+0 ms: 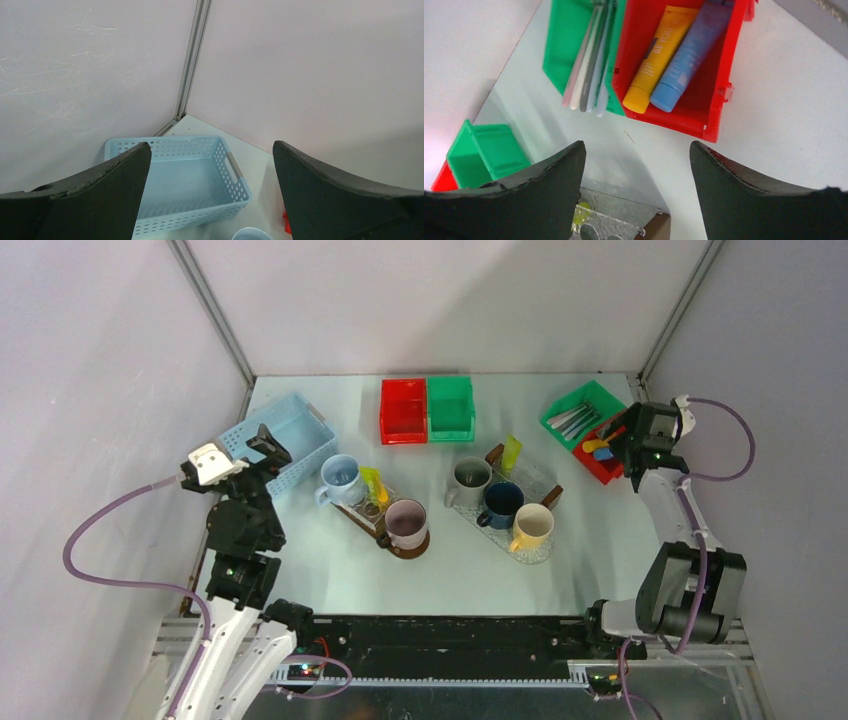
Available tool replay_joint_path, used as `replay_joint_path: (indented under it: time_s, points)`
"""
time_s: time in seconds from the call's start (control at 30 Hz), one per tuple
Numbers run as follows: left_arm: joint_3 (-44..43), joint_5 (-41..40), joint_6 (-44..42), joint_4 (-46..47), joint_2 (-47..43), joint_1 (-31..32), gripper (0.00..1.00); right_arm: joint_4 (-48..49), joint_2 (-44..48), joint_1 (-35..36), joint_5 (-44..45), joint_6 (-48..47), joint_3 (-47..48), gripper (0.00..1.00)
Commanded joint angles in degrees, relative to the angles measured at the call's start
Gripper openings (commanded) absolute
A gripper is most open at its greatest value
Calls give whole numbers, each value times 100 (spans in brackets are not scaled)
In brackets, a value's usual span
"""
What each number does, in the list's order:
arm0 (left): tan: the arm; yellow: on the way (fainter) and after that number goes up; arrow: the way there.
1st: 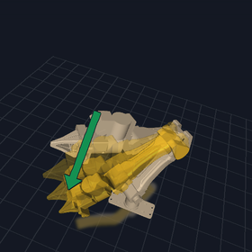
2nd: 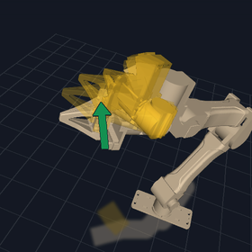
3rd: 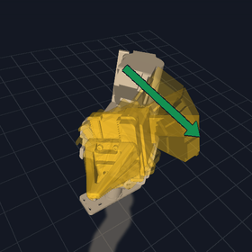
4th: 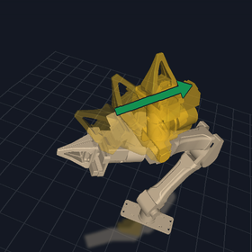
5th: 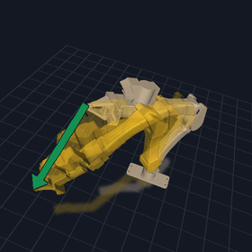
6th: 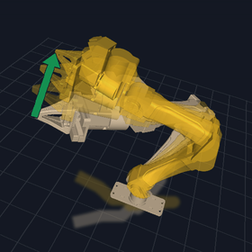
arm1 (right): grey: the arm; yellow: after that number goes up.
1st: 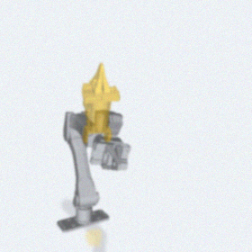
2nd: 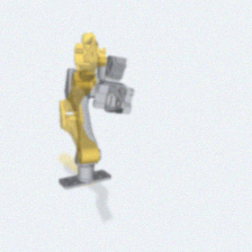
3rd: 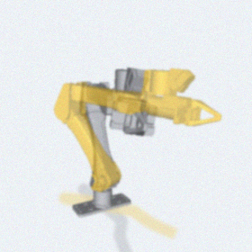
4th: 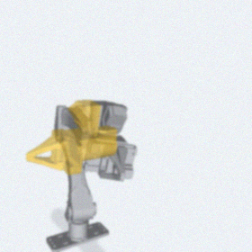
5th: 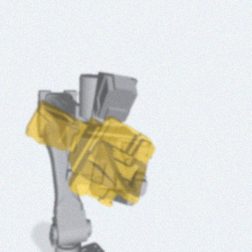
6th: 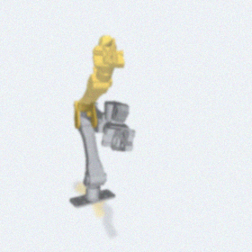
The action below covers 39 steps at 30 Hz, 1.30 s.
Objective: Prepare toiletry sets of a toothbrush and toothpaste on the tray
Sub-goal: Place the toothpaste in the toothpaste holder, then pick up the toothpaste from the storage box.
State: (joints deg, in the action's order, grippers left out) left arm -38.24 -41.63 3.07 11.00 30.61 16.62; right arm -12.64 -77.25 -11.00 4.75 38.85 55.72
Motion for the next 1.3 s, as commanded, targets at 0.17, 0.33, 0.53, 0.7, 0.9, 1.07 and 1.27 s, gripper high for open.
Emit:
replay_joint_path:
  time_s: [0.17,0.33,0.53,0.7,0.9,1.07,1.27]
  points:
    - [-26,57,44,59,-54,-44,98,-710,-967,-53,747,1853,794,66]
    - [-17,58,25,64,-56,-45,98,-937,-1618,-108,847,2280,1204,58]
    - [-4,41,1,81,-29,-41,98,-1197,-2201,-130,916,2623,1582,52]
    - [-1,43,-16,86,-8,-41,98,-1276,-2510,-139,962,2869,1595,48]
    - [-5,56,-15,95,14,-44,98,-1174,-2860,-154,826,2902,1591,47]
    - [1,57,-17,93,29,-45,98,-1144,-3093,-164,726,2879,1591,47]
    - [-5,65,-13,83,26,-41,98,-1209,-3071,-174,665,2813,1591,34]
